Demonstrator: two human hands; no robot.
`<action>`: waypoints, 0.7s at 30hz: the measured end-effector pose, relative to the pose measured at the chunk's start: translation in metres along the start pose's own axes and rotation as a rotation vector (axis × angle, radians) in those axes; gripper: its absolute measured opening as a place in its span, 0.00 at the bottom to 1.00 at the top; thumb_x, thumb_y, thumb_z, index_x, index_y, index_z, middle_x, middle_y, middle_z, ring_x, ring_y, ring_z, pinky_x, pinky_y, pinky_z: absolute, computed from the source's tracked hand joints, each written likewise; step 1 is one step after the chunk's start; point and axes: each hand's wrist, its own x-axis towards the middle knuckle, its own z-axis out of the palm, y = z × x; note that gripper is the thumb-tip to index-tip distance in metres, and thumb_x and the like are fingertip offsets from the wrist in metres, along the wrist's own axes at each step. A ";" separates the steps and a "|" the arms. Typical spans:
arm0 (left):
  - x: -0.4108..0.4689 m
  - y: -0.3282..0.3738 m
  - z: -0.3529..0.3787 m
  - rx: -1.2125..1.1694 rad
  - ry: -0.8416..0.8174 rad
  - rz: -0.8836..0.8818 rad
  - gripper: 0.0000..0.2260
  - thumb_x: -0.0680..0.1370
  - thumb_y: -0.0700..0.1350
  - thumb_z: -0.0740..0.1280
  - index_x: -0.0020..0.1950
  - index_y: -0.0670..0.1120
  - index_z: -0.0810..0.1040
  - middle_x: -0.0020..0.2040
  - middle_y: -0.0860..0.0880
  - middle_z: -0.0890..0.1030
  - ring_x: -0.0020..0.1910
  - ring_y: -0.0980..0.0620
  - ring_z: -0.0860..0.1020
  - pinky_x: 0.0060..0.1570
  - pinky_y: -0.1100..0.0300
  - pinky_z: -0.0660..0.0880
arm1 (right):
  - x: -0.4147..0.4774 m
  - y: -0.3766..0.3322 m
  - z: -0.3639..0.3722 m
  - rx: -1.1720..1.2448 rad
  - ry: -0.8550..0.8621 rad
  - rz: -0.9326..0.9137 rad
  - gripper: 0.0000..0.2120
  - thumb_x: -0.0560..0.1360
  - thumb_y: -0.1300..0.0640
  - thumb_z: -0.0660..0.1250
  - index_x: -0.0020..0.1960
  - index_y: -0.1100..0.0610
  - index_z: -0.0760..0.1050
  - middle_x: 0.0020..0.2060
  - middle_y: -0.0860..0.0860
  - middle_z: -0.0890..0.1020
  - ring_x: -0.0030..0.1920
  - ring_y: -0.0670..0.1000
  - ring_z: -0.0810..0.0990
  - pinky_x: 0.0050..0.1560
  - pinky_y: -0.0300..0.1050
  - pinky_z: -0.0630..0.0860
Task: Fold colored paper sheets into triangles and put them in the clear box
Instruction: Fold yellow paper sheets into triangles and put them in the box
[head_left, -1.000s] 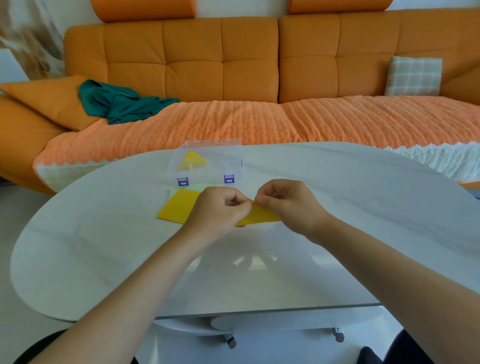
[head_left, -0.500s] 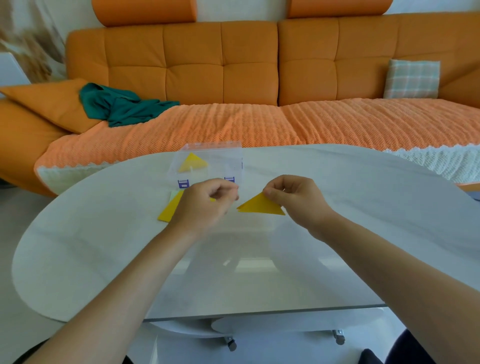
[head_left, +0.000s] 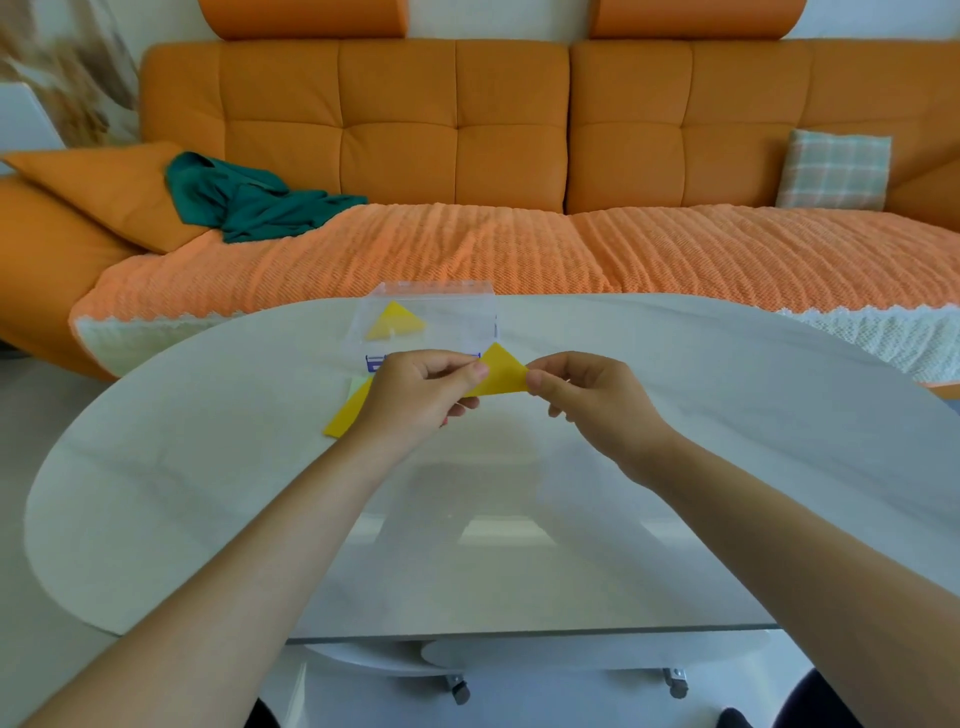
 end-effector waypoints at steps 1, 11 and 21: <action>-0.001 0.001 0.000 -0.024 -0.012 0.002 0.04 0.78 0.43 0.71 0.44 0.49 0.85 0.35 0.49 0.84 0.34 0.56 0.82 0.40 0.59 0.77 | -0.001 -0.001 0.002 -0.001 -0.014 -0.009 0.04 0.76 0.54 0.73 0.44 0.53 0.84 0.34 0.47 0.81 0.33 0.44 0.74 0.32 0.30 0.69; 0.018 -0.010 -0.024 0.038 0.205 0.135 0.09 0.76 0.43 0.73 0.38 0.54 0.84 0.33 0.56 0.83 0.33 0.58 0.81 0.44 0.57 0.79 | 0.003 0.009 0.011 -0.184 -0.004 0.123 0.06 0.74 0.54 0.74 0.40 0.53 0.85 0.38 0.49 0.86 0.31 0.44 0.76 0.33 0.33 0.73; 0.047 -0.020 -0.046 0.103 0.161 0.198 0.10 0.75 0.43 0.74 0.37 0.56 0.83 0.35 0.59 0.83 0.36 0.63 0.79 0.41 0.70 0.73 | 0.060 -0.035 0.053 -0.270 -0.030 -0.183 0.05 0.77 0.57 0.71 0.49 0.47 0.82 0.37 0.41 0.81 0.28 0.39 0.74 0.29 0.29 0.67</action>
